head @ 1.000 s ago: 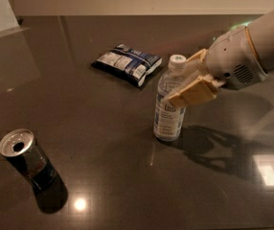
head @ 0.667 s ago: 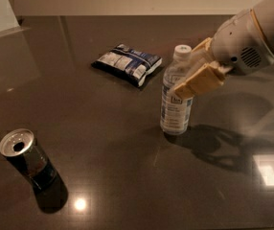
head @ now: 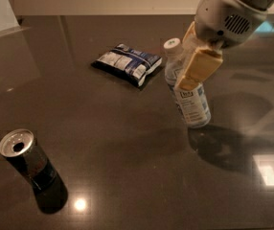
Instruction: Knock blue plastic bottle over
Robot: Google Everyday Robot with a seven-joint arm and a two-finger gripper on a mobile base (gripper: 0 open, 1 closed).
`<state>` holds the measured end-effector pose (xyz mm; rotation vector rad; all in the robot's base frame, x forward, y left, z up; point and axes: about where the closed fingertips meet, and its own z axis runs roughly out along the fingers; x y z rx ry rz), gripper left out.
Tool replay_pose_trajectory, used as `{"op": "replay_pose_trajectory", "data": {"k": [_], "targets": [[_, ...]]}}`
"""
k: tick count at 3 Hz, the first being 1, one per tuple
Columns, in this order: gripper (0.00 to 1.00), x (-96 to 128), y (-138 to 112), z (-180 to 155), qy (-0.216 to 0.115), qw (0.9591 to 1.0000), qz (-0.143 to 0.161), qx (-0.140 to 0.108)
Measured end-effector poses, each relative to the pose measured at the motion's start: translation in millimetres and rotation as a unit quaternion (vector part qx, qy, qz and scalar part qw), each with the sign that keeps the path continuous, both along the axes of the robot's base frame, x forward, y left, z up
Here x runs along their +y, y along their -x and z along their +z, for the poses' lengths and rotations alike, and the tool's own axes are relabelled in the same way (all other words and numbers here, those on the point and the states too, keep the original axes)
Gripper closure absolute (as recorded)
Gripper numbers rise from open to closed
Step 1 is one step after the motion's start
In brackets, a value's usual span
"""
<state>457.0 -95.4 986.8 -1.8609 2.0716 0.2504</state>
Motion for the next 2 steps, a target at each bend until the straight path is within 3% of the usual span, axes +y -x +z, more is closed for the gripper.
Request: {"op": "replay_pose_trajectory", "data": {"k": [1, 2], "targets": [[1.0, -12, -4, -18, 0.102, 0.9943, 0.033, 0.001], [1.0, -29, -15, -35, 0.192, 0.9803, 0.042, -0.013]]}}
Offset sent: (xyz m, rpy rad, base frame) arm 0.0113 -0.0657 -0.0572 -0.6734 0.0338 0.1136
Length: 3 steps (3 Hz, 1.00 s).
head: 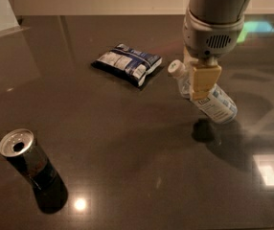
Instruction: Knock blue plastic bottle over
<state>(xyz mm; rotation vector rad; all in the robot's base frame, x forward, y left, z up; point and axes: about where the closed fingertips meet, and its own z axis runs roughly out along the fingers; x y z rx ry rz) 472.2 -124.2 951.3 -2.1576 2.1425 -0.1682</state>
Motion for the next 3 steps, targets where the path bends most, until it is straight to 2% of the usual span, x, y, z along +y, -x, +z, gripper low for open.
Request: {"op": "replay_pose_trajectory", "data": {"k": [1, 2, 3], "targets": [[0.83, -11, -10, -13, 0.063, 0.9979, 0.003, -0.015], [0.59, -15, -15, -21, 0.095, 0.9952, 0.01, -0.022], [0.36, -14, -17, -29, 0.097, 0.995, 0.015, -0.018]]}}
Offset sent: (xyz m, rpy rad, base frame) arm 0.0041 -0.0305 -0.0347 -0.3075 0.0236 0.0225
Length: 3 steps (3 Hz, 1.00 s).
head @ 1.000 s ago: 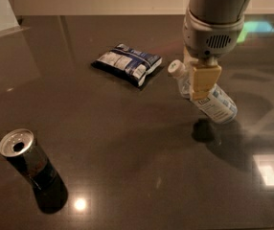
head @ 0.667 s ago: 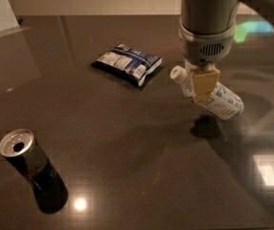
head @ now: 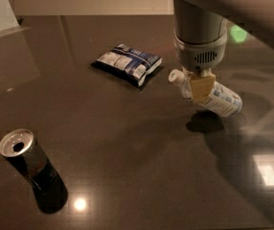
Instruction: Knock blue plastic bottle over
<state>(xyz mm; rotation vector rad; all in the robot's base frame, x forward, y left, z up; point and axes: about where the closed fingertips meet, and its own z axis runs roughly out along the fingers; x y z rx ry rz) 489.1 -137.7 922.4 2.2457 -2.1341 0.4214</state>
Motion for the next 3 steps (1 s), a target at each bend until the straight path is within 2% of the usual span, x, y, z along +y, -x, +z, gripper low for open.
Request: {"op": "replay_pose_trajectory", "data": {"k": [1, 2, 3], "targets": [[0.13, 2, 0, -11, -0.009, 0.9999, 0.0, 0.013], [0.0, 0, 1, -21, -0.028, 0.9991, -0.01, 0.031], [0.0, -1, -1, -31, -0.068, 0.9964, -0.026, 0.043]]}}
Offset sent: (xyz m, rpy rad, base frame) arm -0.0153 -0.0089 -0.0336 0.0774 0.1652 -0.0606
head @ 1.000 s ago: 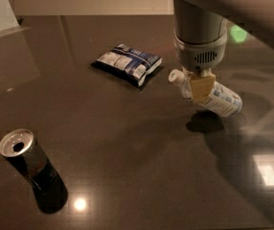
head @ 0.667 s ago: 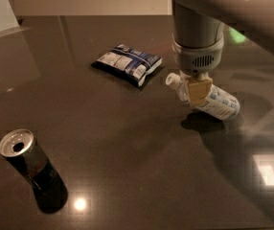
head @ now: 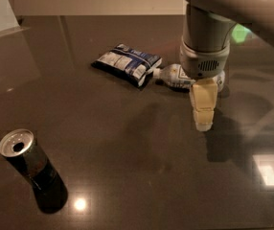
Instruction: Knock blue plastic bottle over
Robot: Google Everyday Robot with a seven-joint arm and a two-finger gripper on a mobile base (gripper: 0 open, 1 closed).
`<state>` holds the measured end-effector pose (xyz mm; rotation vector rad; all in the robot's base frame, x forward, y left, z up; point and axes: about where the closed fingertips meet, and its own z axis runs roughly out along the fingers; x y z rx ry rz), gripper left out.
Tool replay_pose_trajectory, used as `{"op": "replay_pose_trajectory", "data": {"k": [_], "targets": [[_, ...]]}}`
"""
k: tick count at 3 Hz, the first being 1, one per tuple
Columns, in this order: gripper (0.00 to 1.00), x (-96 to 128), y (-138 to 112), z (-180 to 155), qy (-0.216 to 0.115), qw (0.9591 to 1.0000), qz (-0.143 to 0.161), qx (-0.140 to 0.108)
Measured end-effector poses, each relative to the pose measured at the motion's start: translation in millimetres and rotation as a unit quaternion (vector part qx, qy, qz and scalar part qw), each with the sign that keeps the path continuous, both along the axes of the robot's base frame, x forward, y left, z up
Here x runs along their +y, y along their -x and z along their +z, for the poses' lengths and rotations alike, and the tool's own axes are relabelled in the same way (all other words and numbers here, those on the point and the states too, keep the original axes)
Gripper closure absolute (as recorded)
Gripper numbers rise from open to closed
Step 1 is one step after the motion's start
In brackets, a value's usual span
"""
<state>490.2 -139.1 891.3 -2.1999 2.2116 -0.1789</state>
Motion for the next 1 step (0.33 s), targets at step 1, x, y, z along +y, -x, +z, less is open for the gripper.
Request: {"op": "replay_pose_trajectory", "data": {"k": [1], "targets": [[0.0, 0.0, 0.0, 0.0, 0.0, 1.0, 0.0, 0.0]]}}
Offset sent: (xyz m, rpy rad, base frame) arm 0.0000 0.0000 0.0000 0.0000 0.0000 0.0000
